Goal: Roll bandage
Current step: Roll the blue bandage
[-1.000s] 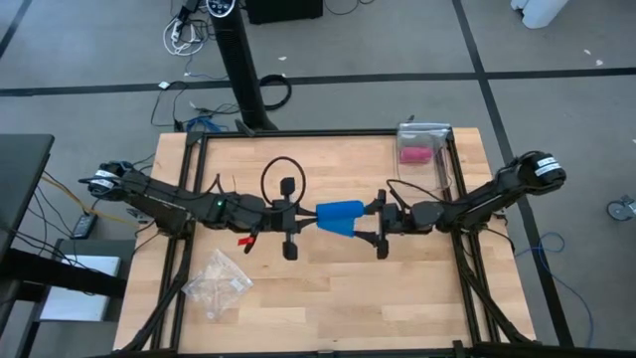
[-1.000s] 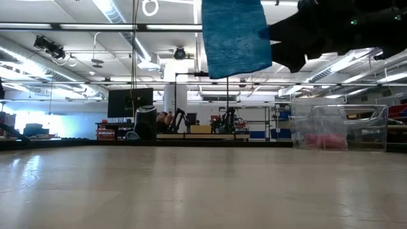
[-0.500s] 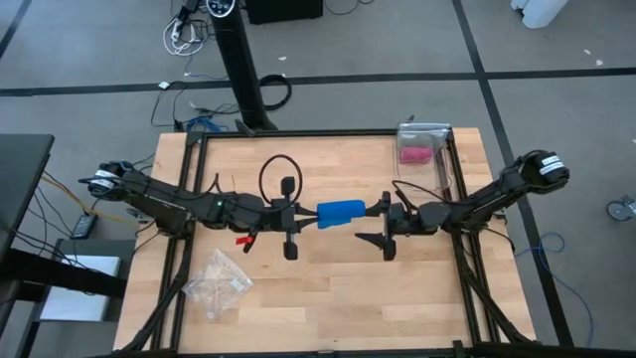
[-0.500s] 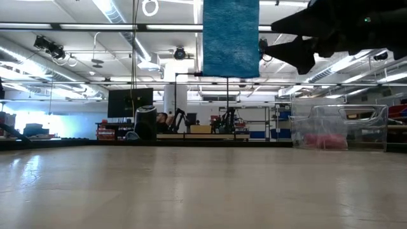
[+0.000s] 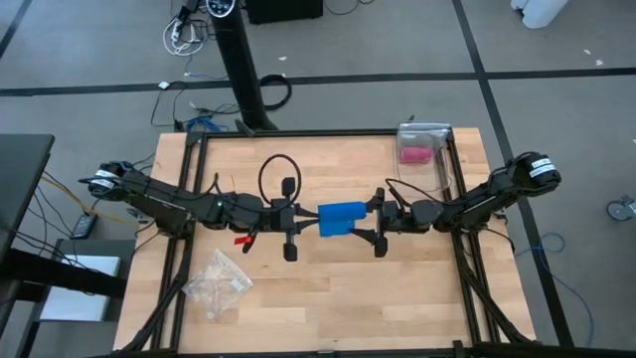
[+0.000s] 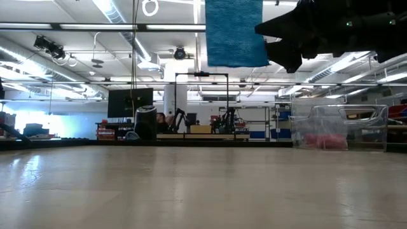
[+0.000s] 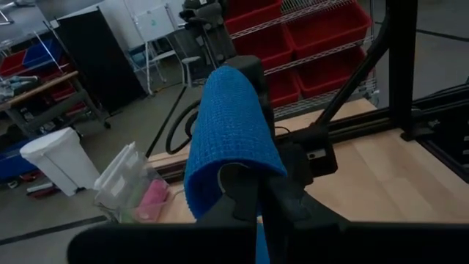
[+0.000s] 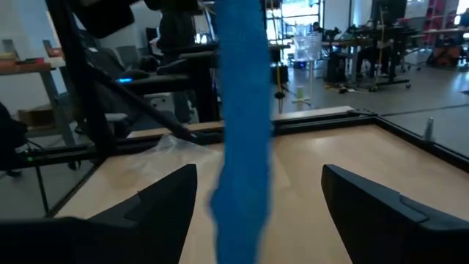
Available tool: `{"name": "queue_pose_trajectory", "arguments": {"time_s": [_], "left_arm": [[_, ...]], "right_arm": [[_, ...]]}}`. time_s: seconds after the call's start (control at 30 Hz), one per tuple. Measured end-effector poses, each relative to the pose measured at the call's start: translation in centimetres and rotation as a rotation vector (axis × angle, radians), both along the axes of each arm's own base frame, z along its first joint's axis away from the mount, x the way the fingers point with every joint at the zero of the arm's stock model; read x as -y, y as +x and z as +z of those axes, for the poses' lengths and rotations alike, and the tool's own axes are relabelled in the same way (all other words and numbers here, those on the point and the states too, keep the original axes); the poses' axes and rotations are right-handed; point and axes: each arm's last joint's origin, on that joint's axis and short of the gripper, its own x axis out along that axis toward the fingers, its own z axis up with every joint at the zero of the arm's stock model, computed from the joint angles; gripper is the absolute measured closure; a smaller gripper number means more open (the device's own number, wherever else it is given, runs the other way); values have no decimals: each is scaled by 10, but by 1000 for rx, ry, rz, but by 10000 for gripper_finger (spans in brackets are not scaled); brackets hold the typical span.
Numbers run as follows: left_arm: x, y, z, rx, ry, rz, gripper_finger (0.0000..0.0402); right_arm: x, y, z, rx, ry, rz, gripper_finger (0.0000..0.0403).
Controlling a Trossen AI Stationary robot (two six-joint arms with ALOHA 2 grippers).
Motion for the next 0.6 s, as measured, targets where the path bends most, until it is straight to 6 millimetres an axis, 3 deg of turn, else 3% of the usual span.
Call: {"name": "queue_pose_trajectory", "arguments": {"time_s": [0.2,0.37,0.6], "left_arm": [[0,0,1,6,0,0,394],[-3,1,3,29,9,10,394],[-5,1,4,45,11,20,394]], "right_arm": [[-1,2,2,21,7,36,110],[-5,19,3,13,-1,47,128],[-10,37,-8,-30,-32,50,215]]}}
